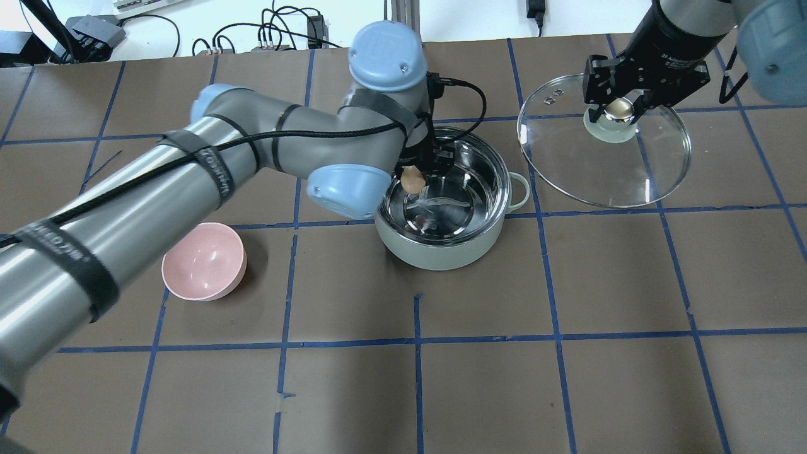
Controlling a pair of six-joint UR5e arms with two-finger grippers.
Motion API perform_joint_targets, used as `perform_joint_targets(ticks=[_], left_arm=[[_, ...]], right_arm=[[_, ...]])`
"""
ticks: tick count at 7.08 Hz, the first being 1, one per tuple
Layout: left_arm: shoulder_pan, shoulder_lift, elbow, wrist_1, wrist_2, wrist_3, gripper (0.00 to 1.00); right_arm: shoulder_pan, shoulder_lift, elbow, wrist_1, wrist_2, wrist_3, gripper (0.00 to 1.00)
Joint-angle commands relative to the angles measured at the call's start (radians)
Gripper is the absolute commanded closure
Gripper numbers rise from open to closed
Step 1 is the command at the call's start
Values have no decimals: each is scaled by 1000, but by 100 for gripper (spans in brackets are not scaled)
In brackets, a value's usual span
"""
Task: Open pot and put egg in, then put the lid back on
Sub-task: 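Carry the egg over the pot and release it inside with the left gripper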
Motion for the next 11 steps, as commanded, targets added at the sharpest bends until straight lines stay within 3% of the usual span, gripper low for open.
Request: perform_joint_targets(ticks=[1,3,4,6,7,9,10,11], left_arm=[[-28,-68,-1,83,-1,18,99],[-28,-51,-10,71,-1,49,51],[-28,-42,-10,71,-1,54,2],[-24,3,13,1,2,101,0],[9,88,13,-98,-4,103,0],[107,325,-7,-411,-7,158,0],[174,392,-19,-555,4,194,0],[251,440,-17,-587,-2,207,0]], right_arm=[[-9,0,0,2,-18,-10,52],[-8,0,0,2,-18,-11,52],[-9,0,0,2,-16,-11,52],[-9,0,0,2,-16,-40,52],[-11,0,0,2,-15,-40,52],[6,-3,-5,-4,4,-4,53],[23,-2,-5,-9,2,40,53],[78,9,-9,-19,2,117,53]])
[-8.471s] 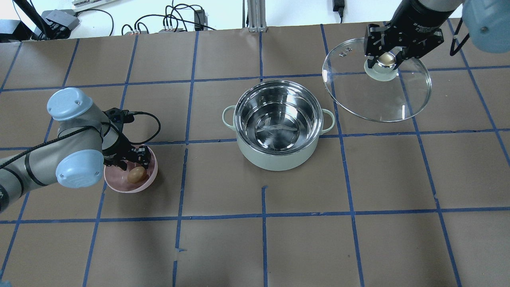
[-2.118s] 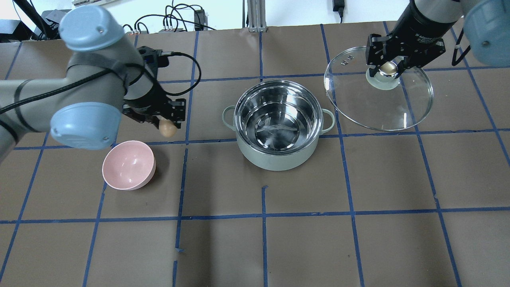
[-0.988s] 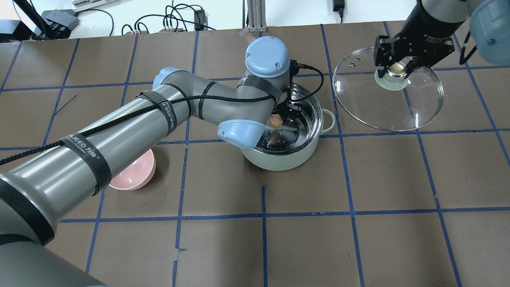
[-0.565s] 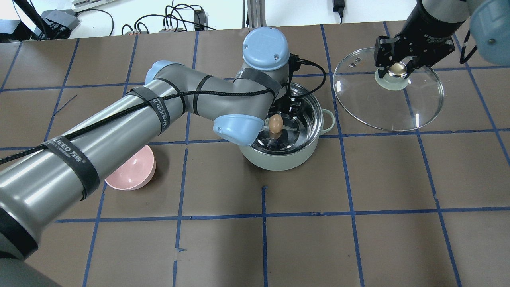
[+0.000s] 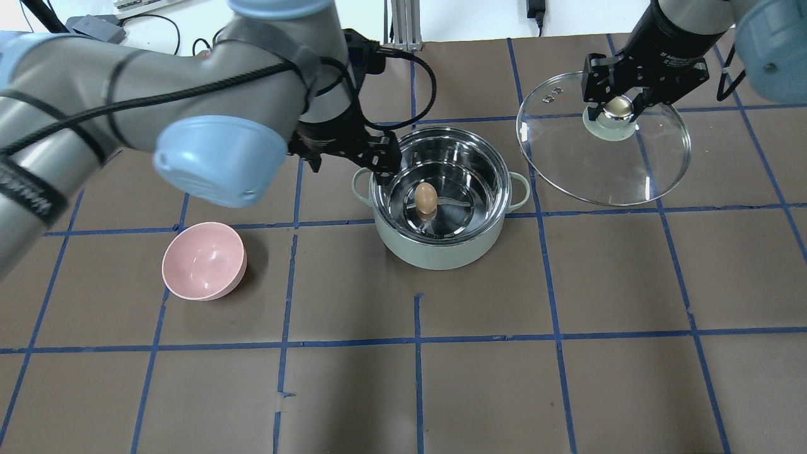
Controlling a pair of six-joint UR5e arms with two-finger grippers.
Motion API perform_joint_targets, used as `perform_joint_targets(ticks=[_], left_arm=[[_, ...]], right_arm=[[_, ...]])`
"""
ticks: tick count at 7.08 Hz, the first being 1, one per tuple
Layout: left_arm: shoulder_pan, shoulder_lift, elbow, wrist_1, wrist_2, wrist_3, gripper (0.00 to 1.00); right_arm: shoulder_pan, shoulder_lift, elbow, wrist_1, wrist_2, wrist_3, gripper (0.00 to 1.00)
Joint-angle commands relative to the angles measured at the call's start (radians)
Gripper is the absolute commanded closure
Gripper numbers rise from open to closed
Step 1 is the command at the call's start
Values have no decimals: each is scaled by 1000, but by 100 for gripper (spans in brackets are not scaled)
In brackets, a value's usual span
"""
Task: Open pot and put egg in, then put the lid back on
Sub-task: 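Raise the left gripper away while the right gripper lowers the lid onto the pot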
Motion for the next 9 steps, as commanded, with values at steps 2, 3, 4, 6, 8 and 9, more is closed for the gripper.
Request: perform_joint_targets(ticks=[2,3,4,6,8,9], left_arm=[[155,91,13,-173,-7,28,0],[157,91,23,-206,-21,26,0],[157,94,20,-204,-27,28,0],[157,107,2,-201,-24,30,0],[157,108,2,-201,-23,28,0],[158,108,6,-201,-24,28,0]], right_arm=[[183,69,-19,-108,-7,216,54],[236,102,-33,-128,-10,283,54],[292,131,-33,-154,-13,361,54],[368,197,-33,-239,-12,442,53],[377,208,-27,-240,-13,442,52],[383,209,-25,-238,-13,442,52]])
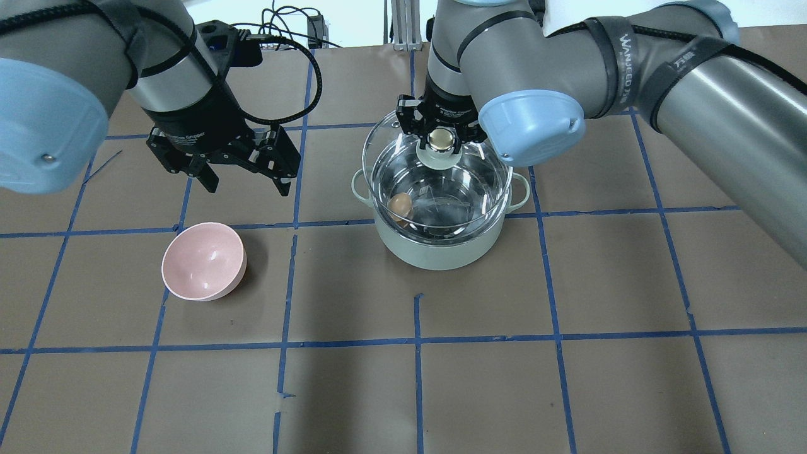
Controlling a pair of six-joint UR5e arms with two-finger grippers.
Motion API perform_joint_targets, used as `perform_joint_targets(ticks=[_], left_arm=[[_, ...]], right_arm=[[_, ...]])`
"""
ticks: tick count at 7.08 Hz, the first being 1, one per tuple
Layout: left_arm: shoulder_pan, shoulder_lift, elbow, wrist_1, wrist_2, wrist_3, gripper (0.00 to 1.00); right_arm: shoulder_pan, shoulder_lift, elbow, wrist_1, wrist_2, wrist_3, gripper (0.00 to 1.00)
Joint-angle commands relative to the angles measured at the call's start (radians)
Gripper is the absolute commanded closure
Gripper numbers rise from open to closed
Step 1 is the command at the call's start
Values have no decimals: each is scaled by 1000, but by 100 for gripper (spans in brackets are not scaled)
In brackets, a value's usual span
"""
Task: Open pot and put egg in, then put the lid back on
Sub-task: 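Raise the left gripper away while the right gripper lowers the lid onto the pot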
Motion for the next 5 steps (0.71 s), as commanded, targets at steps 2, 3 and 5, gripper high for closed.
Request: perform_joint_targets(ticks=[2,3,5], left_arm=[[1,2,9,2,-2,1,0],[1,2,11,2,-1,0,0],[1,2,14,0,-5,1,0]], right_arm=[[11,13,18,-2,-1,-9,52],[11,16,29,0,-1,-24,52],[11,18,44,-3,-1,-67,52]])
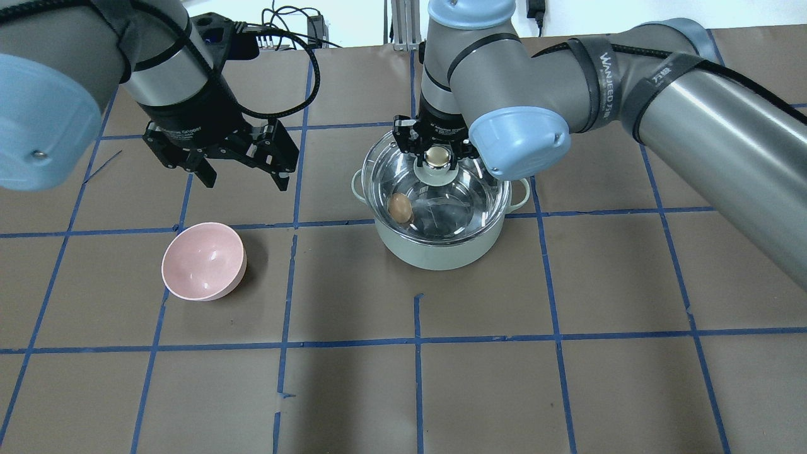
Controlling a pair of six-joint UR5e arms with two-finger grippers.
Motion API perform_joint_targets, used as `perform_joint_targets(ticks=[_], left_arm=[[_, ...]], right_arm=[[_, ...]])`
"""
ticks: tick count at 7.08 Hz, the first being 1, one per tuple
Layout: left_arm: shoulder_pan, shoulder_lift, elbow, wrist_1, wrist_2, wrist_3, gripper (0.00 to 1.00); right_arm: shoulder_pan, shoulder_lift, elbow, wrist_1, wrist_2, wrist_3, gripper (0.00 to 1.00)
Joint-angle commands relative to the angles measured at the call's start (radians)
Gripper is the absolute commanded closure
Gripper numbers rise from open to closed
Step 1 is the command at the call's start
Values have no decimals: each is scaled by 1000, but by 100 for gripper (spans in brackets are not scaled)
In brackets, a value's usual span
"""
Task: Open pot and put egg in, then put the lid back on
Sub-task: 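Raise the left gripper away while the right gripper lowers the lid onto the pot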
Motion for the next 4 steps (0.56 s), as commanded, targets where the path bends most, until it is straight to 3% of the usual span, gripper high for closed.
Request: perform_joint_targets(ticks=[1,4], left_arm=[[0,0,4,-1,-1,1,0],[0,2,4,-1,-1,0,0]], right_arm=[[0,1,14,-3,0,-44,52],[-1,3,16,-21,0,-63,52]])
